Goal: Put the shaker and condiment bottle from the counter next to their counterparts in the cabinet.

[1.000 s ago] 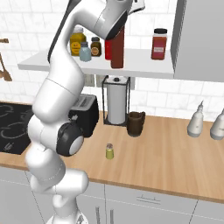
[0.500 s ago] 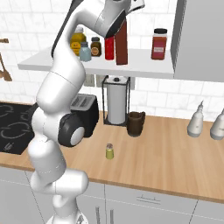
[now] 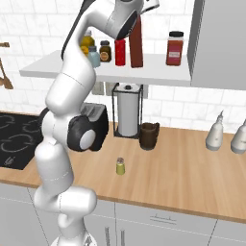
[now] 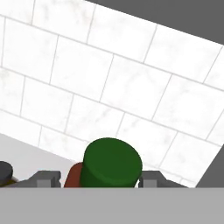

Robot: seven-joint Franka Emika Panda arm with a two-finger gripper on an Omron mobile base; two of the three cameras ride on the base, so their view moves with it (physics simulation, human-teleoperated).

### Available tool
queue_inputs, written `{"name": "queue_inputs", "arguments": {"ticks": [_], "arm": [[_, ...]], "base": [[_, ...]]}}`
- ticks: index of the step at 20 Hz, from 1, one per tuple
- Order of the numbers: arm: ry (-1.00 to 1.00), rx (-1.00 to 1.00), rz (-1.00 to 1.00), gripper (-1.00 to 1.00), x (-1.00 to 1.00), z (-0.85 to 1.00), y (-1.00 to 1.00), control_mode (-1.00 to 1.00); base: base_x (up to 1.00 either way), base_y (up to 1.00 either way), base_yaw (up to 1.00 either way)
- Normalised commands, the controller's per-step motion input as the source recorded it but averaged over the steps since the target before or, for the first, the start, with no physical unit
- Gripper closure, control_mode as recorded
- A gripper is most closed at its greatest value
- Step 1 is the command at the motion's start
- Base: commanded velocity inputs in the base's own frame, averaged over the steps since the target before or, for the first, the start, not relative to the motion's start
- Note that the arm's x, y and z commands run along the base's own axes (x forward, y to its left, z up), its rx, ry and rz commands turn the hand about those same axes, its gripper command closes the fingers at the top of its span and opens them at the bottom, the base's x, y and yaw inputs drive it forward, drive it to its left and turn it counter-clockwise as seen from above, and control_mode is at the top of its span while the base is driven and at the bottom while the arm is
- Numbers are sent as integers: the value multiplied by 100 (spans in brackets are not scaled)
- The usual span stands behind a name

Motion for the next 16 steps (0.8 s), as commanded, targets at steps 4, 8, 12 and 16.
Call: {"name": "queue_inputs", "arguments": {"ticks": [4,8,12,16], "arm": [[0,0,-2,100,23,0,0,-100],[-3,0,-1,-100,25,-3,0,-100],[-3,0,0,-100,12,0,0,-100],[0,0,0,-100,13,0,0,-100]], "base": [[0,0,0],[0,0,0],[0,0,0],[0,0,0]]}}
